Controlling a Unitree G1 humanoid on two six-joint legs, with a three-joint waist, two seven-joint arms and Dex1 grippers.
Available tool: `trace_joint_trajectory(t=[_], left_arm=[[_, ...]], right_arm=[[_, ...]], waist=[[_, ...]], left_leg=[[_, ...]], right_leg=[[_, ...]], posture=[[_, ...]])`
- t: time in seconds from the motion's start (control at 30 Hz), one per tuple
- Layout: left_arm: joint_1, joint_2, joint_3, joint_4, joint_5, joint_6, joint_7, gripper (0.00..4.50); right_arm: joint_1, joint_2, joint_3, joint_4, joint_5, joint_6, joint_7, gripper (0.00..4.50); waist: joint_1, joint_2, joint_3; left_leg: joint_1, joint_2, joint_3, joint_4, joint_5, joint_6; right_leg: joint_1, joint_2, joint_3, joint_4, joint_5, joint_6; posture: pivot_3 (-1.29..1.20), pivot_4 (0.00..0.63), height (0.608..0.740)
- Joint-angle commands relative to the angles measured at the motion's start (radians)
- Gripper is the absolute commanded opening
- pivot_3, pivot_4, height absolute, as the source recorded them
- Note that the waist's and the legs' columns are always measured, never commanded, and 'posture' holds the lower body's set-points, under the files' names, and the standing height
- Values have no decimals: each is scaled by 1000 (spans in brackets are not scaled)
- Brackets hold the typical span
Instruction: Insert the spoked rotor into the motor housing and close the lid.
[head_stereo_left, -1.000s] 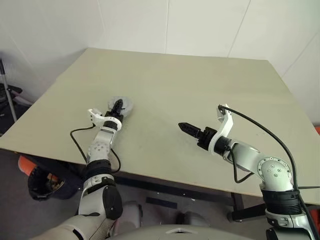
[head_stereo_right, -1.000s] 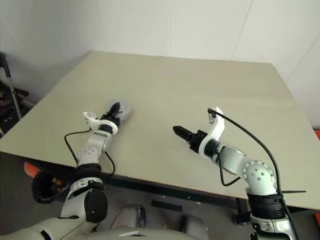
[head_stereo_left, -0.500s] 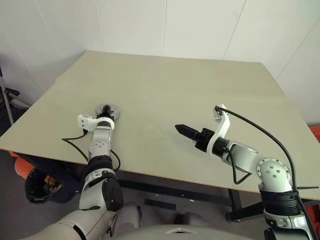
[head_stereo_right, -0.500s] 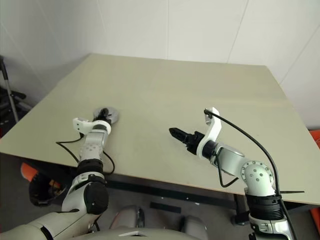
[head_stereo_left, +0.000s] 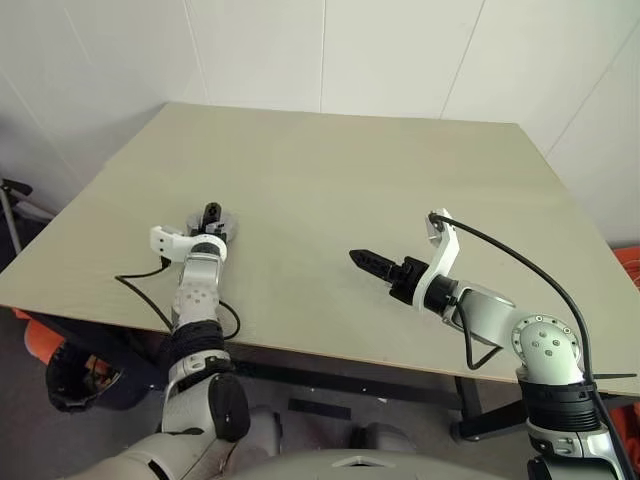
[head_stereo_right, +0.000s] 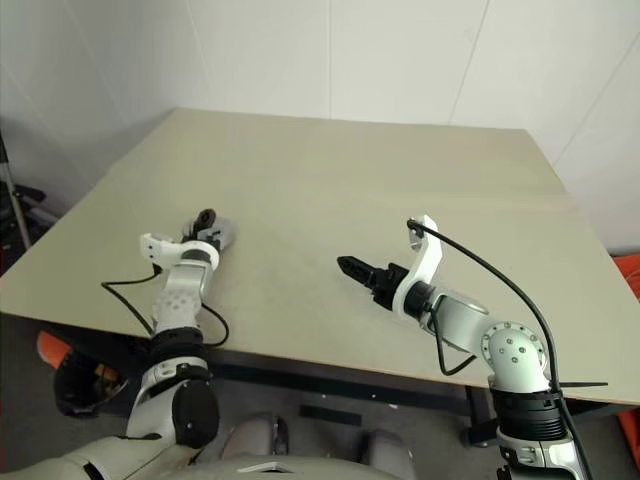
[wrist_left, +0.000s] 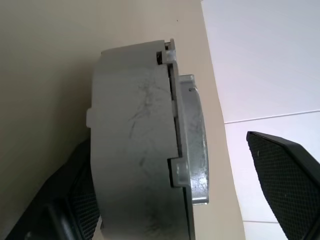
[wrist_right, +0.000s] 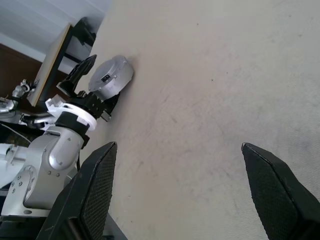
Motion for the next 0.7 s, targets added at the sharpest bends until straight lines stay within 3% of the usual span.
trace_joint_trajectory(t=[0.03, 0.27, 0.43, 0.57, 0.7], left_arm=[[68, -17, -17, -134, -31, 71, 91, 4445], [226, -42, -41, -410, -150, 220, 285, 4445], [314, 21, -96, -549, -371, 434, 428, 4445], [282, 106, -170, -605, -460, 504, 339, 4445], [244, 232, -301, -623, -260, 462, 93, 4445]], right_arm=[[-13, 2, -28, -35, 18, 1, 10, 4500], [-27, 8, -23, -24, 18, 15, 21, 4500], [-25, 9, -23, -24, 17, 23, 28, 4500], [13, 12, -32, -52, -16, 4, 31, 4500], [92, -6, 4, -177, -249, -100, 99, 4500]], waist=[[-3, 0, 0], [-12, 0, 0], [-26, 0, 0], [-19, -2, 1], [-18, -4, 1]], left_leg=[[0, 0, 0, 0, 0, 0], [1, 0, 1, 0, -1, 1], [1, 0, 1, 0, -1, 1], [0, 0, 0, 0, 0, 0], [-5, -1, -2, 0, 1, -1]], right_leg=[[0, 0, 0, 0, 0, 0], [0, 0, 0, -1, -3, -3], [0, 1, 0, -1, -3, -3], [0, 1, 0, -1, -4, -2], [-2, 1, 0, -4, -3, 1]], posture=[[0, 0, 740], [0, 0, 740], [0, 0, 740], [0, 0, 740], [0, 0, 740]])
